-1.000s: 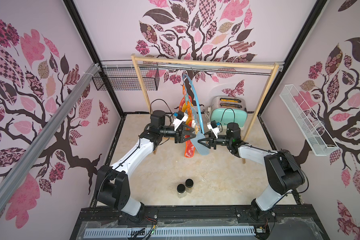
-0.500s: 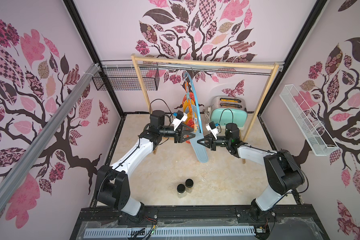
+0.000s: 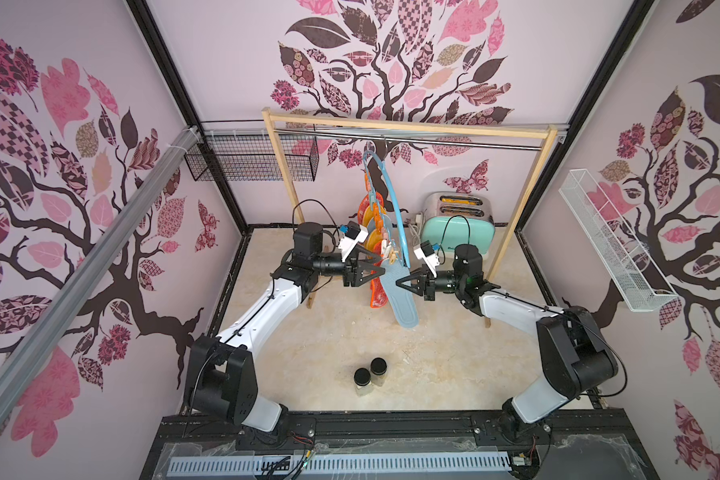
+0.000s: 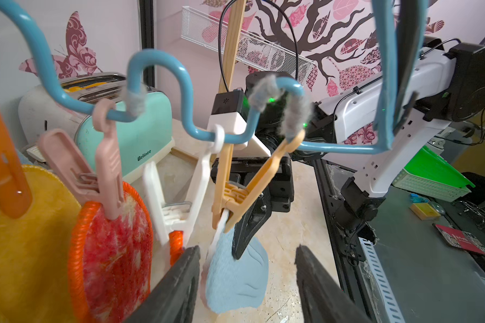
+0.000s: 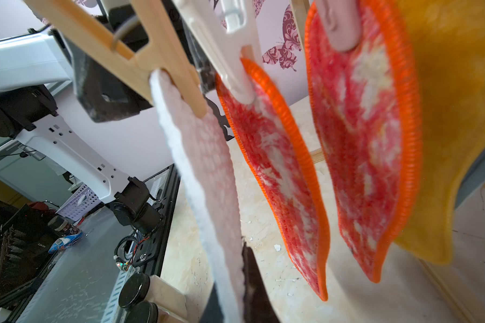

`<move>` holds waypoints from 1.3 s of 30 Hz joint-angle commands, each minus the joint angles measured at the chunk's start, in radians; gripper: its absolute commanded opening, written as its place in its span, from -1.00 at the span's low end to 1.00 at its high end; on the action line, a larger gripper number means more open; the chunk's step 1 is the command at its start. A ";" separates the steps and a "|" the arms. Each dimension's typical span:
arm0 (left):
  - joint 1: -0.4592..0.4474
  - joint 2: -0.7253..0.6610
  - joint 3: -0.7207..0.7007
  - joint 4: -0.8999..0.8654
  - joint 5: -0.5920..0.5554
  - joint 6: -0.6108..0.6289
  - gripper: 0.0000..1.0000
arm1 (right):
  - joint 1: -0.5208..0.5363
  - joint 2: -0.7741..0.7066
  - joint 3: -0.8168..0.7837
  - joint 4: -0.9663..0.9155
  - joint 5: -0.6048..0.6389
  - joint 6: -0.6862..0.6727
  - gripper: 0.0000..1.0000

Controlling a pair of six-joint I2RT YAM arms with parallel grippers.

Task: Take the shoe insoles off the hanger
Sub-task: Remove the insole from the hanger, then open the clamp at the hanger.

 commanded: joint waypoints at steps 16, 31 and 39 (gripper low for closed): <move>-0.027 -0.057 -0.021 0.000 -0.001 0.002 0.13 | 0.018 -0.097 -0.043 0.011 0.007 0.036 -0.93; -0.053 0.003 0.056 0.007 0.011 -0.003 0.15 | 0.036 -0.113 -0.051 -0.060 0.012 0.041 -0.88; -0.069 0.064 0.106 0.004 0.043 -0.004 0.15 | 0.036 -0.115 -0.046 -0.067 0.006 0.040 -0.89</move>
